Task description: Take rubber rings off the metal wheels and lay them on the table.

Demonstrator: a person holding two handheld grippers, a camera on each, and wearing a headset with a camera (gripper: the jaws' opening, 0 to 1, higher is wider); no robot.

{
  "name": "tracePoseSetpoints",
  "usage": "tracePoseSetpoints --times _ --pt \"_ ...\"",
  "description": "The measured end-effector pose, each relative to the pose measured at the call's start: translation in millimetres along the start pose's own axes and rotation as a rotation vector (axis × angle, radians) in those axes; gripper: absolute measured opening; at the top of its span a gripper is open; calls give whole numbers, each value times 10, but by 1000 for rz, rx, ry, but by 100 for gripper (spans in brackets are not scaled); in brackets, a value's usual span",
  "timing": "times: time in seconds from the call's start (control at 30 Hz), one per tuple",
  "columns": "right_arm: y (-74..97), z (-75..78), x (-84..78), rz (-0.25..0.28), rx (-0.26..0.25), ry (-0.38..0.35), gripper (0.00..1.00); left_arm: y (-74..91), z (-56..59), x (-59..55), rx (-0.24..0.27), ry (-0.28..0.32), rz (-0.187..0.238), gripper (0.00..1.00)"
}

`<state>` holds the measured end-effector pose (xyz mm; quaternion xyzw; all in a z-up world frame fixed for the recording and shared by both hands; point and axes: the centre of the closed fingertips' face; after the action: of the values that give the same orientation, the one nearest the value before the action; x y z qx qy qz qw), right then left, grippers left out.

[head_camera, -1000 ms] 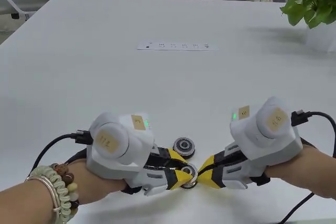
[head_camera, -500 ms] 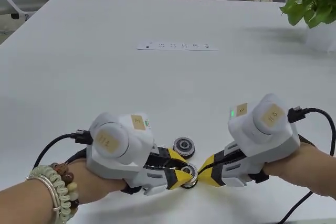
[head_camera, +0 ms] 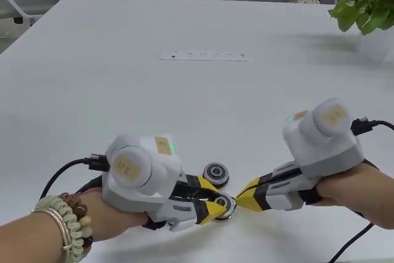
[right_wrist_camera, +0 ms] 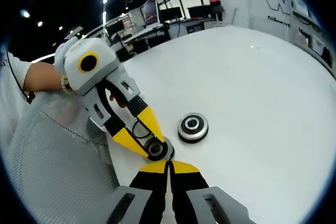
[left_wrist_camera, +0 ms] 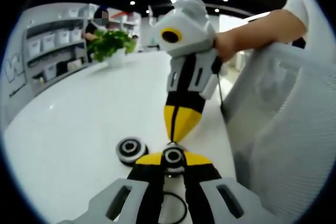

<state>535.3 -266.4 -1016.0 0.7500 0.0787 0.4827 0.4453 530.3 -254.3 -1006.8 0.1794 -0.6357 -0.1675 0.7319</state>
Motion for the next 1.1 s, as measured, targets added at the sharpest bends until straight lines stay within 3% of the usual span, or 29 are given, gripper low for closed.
tracePoseSetpoints --times 0.27,0.6,1.1 --pt "-5 -32 26 7 42 -124 0 -4 2 1 -1 0 1 14" --pt "-1 -96 53 -1 67 -167 0 1 14 -5 -4 -11 -1 14" --pt "9 -231 135 22 115 -159 0 0 9 -8 -3 -13 0 14"
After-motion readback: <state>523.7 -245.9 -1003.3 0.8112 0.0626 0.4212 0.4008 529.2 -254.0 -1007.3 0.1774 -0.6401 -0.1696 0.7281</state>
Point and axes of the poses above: the centre of the closed fingertips' face, and the gripper's own axes: y roughly backward along the fingers, z roughly to its right, x roughly out of its top, and after that the axes turned 14 degrees about -x, right-handed
